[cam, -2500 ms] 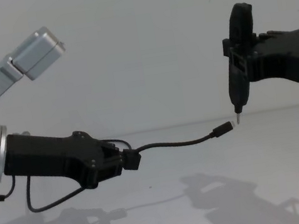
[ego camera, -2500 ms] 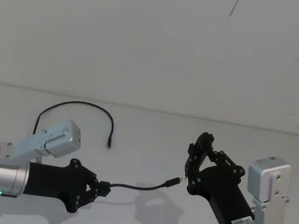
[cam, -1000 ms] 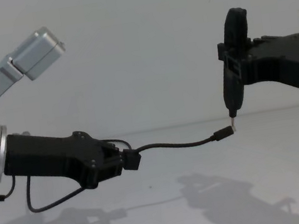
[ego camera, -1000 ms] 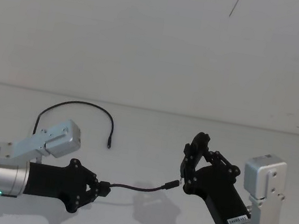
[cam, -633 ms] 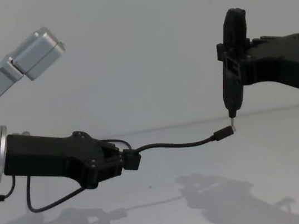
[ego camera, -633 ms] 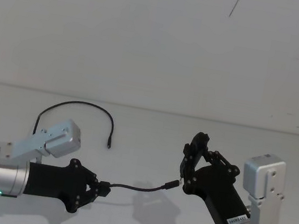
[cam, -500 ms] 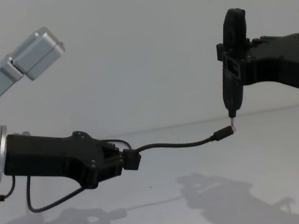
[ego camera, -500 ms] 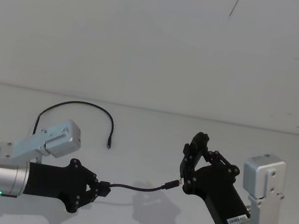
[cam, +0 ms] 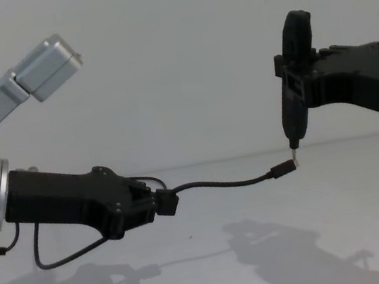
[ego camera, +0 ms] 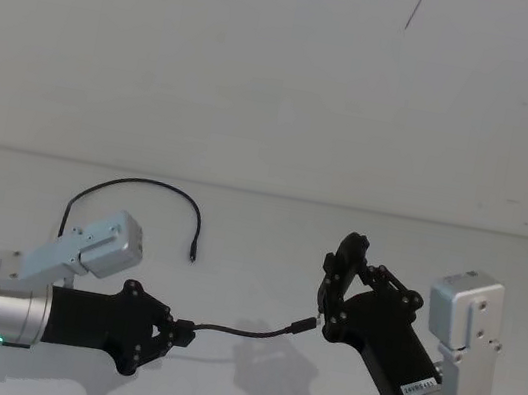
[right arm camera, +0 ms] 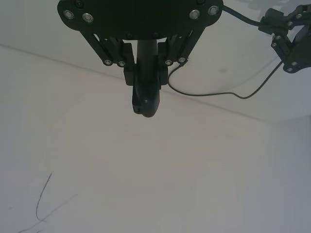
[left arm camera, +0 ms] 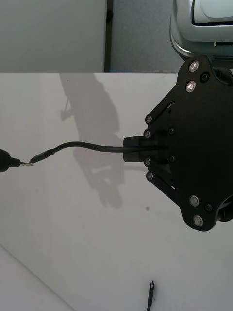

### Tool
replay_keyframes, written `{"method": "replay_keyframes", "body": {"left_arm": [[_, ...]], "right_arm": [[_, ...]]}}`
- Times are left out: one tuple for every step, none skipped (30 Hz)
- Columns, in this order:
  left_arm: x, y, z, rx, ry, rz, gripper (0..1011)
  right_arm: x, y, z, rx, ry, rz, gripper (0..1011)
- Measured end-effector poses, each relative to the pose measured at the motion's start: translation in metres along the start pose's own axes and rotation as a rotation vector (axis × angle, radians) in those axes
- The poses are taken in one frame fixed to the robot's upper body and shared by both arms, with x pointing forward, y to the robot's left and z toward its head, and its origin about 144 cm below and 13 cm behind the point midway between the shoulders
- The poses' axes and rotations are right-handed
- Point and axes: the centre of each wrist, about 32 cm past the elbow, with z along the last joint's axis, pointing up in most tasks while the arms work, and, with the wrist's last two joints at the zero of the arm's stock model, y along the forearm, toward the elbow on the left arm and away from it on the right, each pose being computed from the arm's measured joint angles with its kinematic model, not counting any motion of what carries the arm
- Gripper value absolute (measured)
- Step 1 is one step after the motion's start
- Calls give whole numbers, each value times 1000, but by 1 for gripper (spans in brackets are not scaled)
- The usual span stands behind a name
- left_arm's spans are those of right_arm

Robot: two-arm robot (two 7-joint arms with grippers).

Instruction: Pick up the data cable with the one hand.

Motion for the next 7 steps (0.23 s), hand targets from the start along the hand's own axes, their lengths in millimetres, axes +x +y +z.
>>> {"method": "replay_keyframes", "body": {"left_arm": [[0,0,0,0,0,0,42],[0,0,0,0,0,0,41],[0,0,0,0,0,0,41],[0,0,0,0,0,0,42],[0,0,0,0,0,0,41],[0,0,0,0,0,0,41],[0,0,0,0,0,0,41]], "right_arm": [[0,0,0,0,0,0,263],[0,0,0,0,0,0,263],[0,0,0,0,0,0,263],[0,0,0,0,0,0,263],[0,0,0,0,0,0,263],[0,0,0,0,0,1,263],[0,0,0,0,0,1,263]]}}
